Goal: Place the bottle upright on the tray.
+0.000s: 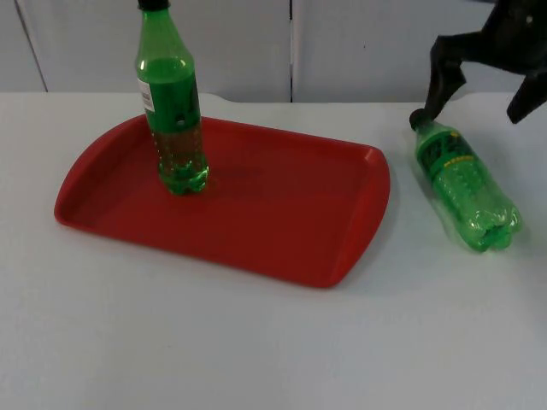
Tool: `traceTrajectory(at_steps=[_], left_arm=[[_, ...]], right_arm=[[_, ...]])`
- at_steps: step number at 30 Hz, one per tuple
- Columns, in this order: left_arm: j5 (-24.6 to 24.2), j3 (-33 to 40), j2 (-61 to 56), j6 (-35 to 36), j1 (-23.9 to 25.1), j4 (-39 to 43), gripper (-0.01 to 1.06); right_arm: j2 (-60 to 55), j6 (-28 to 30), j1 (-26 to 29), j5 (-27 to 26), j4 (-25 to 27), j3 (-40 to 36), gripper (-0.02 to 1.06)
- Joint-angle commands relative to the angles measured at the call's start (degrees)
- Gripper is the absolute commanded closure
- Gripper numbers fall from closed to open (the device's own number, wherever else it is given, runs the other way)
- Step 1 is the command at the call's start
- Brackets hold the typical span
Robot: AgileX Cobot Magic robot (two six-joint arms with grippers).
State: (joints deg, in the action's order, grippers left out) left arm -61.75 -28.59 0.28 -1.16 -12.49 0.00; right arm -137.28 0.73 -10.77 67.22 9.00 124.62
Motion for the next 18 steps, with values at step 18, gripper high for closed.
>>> traceTrajectory(at_steps=[18], left_arm=[[0.1, 0.2, -0.3, -0.1, -0.1, -0.5, 0.00]], right_arm=[[-7.9, 0.3, -0.3, -7.4, 3.7, 1.1, 0.03]])
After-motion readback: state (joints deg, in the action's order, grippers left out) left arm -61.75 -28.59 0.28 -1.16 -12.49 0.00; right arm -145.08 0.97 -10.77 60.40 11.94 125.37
